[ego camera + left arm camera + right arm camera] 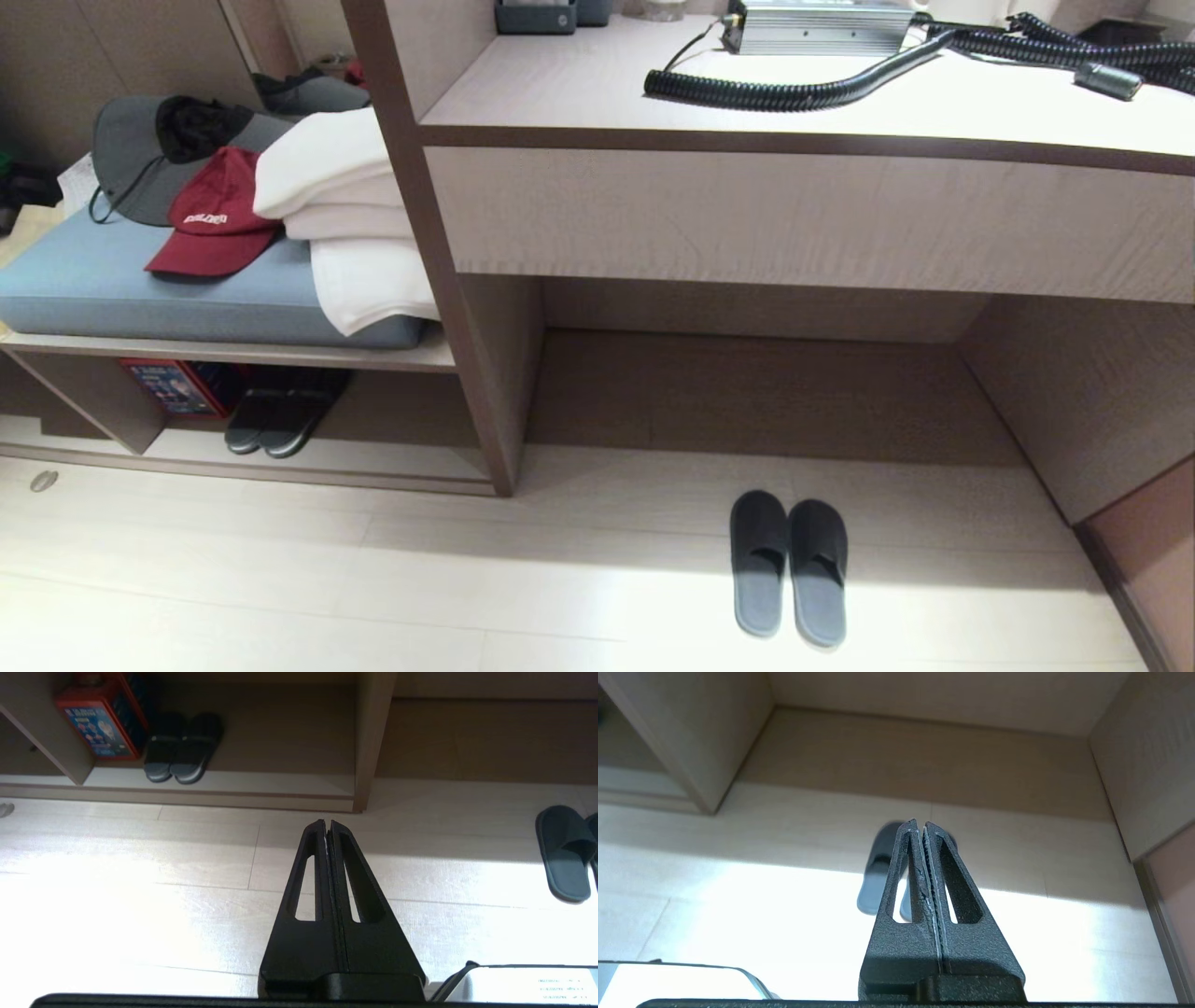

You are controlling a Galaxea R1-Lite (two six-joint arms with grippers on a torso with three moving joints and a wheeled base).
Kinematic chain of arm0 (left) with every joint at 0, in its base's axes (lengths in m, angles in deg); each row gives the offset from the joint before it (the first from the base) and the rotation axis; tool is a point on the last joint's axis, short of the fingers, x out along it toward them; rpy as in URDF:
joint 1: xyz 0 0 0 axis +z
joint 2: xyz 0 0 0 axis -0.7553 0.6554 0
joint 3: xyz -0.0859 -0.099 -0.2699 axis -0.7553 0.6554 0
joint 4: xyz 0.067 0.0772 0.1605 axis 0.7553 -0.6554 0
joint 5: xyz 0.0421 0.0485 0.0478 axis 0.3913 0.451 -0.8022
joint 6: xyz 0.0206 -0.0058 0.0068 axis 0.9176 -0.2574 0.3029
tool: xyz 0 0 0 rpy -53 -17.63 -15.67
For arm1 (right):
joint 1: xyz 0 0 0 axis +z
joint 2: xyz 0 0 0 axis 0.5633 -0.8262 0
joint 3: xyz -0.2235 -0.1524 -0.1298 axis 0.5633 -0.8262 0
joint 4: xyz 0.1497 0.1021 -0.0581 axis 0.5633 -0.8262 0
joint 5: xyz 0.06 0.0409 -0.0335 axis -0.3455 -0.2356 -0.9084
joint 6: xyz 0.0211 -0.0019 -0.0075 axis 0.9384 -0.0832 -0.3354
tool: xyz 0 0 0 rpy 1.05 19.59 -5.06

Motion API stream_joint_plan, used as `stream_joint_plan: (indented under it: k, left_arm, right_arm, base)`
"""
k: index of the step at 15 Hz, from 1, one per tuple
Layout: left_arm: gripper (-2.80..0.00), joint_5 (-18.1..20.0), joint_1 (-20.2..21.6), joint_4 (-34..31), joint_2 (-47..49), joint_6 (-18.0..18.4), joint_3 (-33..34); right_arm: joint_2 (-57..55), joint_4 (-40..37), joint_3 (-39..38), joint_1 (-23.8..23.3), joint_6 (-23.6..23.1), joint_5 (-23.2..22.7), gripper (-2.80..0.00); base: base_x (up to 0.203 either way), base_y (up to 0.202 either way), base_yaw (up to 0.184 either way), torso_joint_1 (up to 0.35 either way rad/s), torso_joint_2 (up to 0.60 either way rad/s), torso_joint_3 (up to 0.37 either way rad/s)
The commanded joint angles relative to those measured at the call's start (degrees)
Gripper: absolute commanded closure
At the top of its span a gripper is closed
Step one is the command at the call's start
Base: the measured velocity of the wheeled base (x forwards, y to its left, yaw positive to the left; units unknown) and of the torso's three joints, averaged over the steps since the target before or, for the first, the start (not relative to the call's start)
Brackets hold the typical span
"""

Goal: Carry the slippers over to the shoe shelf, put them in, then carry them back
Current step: Pick up the slippers on the floor

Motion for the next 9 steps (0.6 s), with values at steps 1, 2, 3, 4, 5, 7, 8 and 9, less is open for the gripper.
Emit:
stream_joint_plan:
  k: [1,2,3,4,5,7,8,9]
  left_arm:
    - [0.00,-0.02,0.00,0.02,-0.09,0.00,-0.02]
    - [0.00,-0.02,0.00,0.02,0.00,-0.08,-0.02]
    - [0.00,-0.02,0.00,0.02,-0.09,-0.08,-0.02]
    - [0.00,-0.02,0.00,0.02,-0.01,-0.08,-0.02]
    - [0.00,-0.02,0.00,0.02,0.00,-0.08,-0.02]
    - [0.00,-0.02,0.00,0.02,0.00,-0.08,-0.02]
    - [0.00,-0.02,0.00,0.02,-0.01,-0.09,-0.02]
    - [0.00,-0.02,0.00,0.02,0.00,-0.17,-0.02]
  right_arm:
    - [-0.08,0.05,-0.02,0.02,-0.04,0.01,0.00]
    - [-0.08,0.05,-0.02,-0.03,-0.04,0.05,0.00]
    - [-0.08,0.05,0.06,0.02,-0.04,0.01,0.00]
    - [-0.08,0.05,0.06,0.02,-0.12,0.01,0.00]
    - [-0.08,0.05,0.06,0.02,-0.21,0.01,0.00]
    - [-0.03,0.05,0.06,0.02,-0.21,0.01,0.00]
    - [-0.08,0.05,-0.01,0.02,-0.14,0.01,0.00]
    - [-0.08,0.05,0.06,-0.01,-0.15,0.01,0.00]
  base:
    - [-0.074,0.000,-0.001,0.001,0.00,-0.203]
    - [0.000,0.000,0.000,0.004,0.00,-0.198]
    - [0.000,0.000,0.000,0.007,0.00,-0.199]
    - [0.000,0.000,0.000,0.005,0.00,-0.198]
    - [0.000,0.000,0.000,0.005,0.00,-0.193]
    - [0.000,0.000,0.000,0.005,0.00,-0.204]
    - [0.000,0.000,0.000,-0.001,0.01,-0.200]
    - [0.000,0.000,0.000,-0.002,0.00,-0.191]
